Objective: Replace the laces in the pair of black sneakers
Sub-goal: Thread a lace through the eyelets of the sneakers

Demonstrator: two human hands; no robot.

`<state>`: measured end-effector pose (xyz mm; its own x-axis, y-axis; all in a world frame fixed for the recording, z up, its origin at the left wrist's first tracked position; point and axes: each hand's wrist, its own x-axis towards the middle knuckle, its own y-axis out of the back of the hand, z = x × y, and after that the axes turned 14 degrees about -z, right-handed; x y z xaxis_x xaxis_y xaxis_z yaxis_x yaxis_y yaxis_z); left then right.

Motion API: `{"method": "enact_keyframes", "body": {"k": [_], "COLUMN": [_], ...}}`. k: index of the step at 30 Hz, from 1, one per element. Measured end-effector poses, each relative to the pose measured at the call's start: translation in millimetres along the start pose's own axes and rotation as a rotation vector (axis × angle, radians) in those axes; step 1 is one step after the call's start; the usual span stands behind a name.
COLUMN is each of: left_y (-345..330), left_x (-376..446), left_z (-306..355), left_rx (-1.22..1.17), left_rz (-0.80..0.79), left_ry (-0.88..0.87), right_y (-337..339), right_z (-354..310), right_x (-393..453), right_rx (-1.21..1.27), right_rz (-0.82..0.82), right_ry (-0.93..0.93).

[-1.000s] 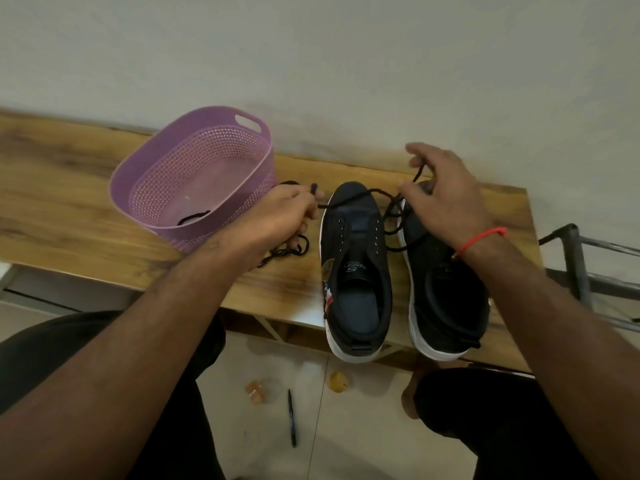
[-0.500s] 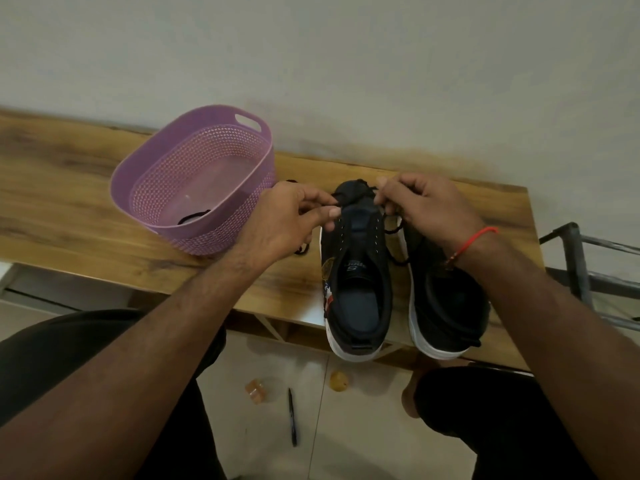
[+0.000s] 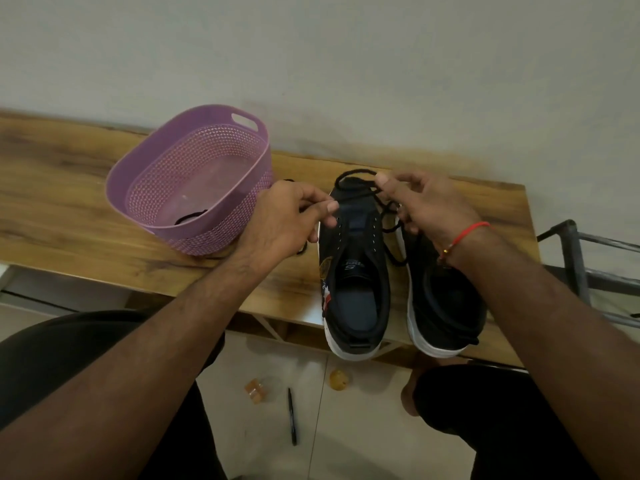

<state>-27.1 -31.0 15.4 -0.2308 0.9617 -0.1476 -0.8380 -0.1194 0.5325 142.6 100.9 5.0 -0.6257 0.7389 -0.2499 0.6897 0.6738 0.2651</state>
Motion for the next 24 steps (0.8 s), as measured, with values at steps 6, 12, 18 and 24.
{"method": "enact_keyframes", "body": {"k": [6,12,18,24], "left_y": [-9,-17,-19,-23], "left_x": [1,8,11,16], "left_z": [1,9,11,8], "left_rx": [0.06,0.073,0.153,0.308], "left_rz": [-0.008,0.014,-0.011,0.038], "left_ry": [-0.017,-0.017,-0.042,0.103], "right_y": [-11,-13,-12,-5], "right_z": [-6,-1,-1,4], "right_x": [-14,-12,-13,0], "right_rx": [-0.671,-0.525,-0.438,-0.428], "right_rz": [-0.188,-0.117,-0.179,0.116], "right_ry": [0.339,0.295,0.305,0.263]}}
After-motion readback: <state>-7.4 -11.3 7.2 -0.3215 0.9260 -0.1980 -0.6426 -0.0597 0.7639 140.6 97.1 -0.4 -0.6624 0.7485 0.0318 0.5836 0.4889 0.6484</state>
